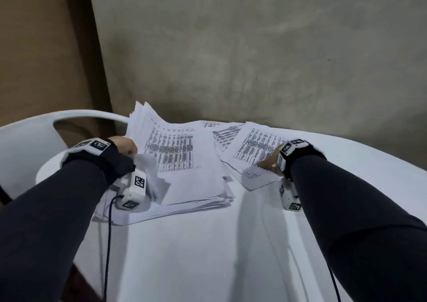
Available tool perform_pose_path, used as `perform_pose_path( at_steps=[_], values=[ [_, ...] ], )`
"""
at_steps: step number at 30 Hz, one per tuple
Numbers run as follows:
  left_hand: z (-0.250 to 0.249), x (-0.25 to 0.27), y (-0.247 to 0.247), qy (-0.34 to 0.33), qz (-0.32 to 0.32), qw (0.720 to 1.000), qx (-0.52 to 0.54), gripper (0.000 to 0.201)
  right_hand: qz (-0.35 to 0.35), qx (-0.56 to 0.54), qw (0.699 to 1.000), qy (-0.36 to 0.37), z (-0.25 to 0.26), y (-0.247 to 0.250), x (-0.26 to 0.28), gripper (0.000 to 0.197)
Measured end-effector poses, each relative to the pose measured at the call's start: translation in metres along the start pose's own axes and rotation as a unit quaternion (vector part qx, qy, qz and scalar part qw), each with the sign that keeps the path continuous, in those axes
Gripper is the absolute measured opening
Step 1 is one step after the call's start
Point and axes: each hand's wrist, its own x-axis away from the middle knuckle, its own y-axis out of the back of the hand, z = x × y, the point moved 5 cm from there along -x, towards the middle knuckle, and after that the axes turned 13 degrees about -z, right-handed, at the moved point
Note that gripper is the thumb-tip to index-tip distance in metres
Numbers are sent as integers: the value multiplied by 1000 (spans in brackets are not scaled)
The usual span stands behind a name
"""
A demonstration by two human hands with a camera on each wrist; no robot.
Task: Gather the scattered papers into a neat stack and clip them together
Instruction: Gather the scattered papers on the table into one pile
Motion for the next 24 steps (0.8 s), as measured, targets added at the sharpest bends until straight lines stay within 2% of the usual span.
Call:
perform_pose_path(
  at_steps=[1, 2, 3, 4, 6, 8, 9, 10, 12, 14, 15, 18, 22, 24],
  values=[
    [4, -16, -11, 12, 38, 999, 16, 36, 6, -52, 998, -19, 4, -1, -2, 74],
    [5, -13, -17, 18, 91, 995, 48, 27, 41, -63, 997, -22, 9, -6, -8, 80],
    [6, -16, -22, 17, 132, 987, 88, 14, 45, -89, 995, -15, 16, -6, -8, 84],
    [4, -12, -22, 22, 152, 979, 135, 6, 66, -95, 993, -21, 22, -10, -14, 85],
    [10, -32, -30, 24, 142, 975, 167, 30, 67, -74, 995, 0, 28, -9, -15, 82],
    [14, -35, -39, -2, 135, 982, 130, 48, 48, -41, 998, 15, 24, -31, -49, 70],
    [16, -37, -45, -5, 144, 984, 110, 51, 53, -21, 998, 21, 20, -51, -74, 73],
    [17, -32, -47, -12, 153, 983, 103, 49, 54, -13, 998, 31, 20, -55, -76, 81],
    [9, -2, -43, -28, 153, 983, 101, 36, 80, -39, 994, 55, 26, -41, -39, 91],
    [12, 24, -39, -38, 158, 978, 127, 31, 98, -50, 991, 72, 27, -26, 8, 85],
    [18, 32, -37, -37, 161, 976, 140, 34, 94, -59, 991, 78, 26, -19, 30, 88],
    [40, 62, -20, -41, 153, 976, 150, 62, 91, -78, 987, 109, 14, -31, 46, 110],
    [70, 82, 5, 5, 76, 985, 154, 59, 134, -76, 977, 146, -3, -29, 74, 95],
    [78, 84, 11, 16, 47, 994, 102, 59, 117, -116, 979, 122, -11, -28, 76, 86]
  ],
)
